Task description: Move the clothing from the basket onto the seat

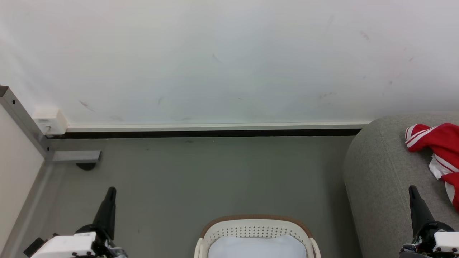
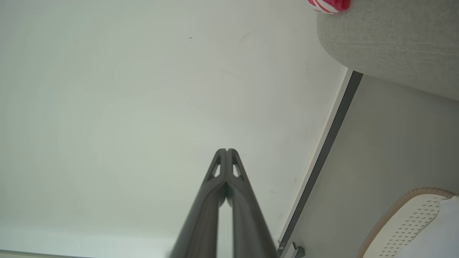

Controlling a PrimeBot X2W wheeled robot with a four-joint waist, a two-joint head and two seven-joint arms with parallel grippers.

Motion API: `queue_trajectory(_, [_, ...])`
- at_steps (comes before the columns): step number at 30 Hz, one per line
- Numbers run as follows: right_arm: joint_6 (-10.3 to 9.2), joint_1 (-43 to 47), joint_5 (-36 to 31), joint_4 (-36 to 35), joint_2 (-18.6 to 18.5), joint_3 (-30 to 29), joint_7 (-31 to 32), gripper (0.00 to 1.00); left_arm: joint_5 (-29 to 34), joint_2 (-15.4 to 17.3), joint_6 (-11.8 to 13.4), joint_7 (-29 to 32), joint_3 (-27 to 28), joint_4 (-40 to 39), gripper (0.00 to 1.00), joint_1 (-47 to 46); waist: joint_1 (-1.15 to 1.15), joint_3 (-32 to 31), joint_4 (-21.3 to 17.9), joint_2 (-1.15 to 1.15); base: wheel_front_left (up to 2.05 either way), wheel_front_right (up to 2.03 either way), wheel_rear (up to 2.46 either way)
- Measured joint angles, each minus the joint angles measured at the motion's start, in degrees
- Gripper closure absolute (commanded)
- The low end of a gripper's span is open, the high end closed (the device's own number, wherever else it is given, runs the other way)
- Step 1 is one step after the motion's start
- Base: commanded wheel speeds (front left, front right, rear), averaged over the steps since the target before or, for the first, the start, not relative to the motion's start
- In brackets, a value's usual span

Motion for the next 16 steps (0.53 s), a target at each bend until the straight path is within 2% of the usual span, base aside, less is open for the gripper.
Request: queue_trajectory(16, [0.00,0.00,0.67,-0.20,-0.85,0.81,-0.68,1.00,0.00,-0.01,0.00,0.00,0.00,-0.01,1.00,0.00,0.00,0.01,0.00,0.00,0.00,0.00,0.00])
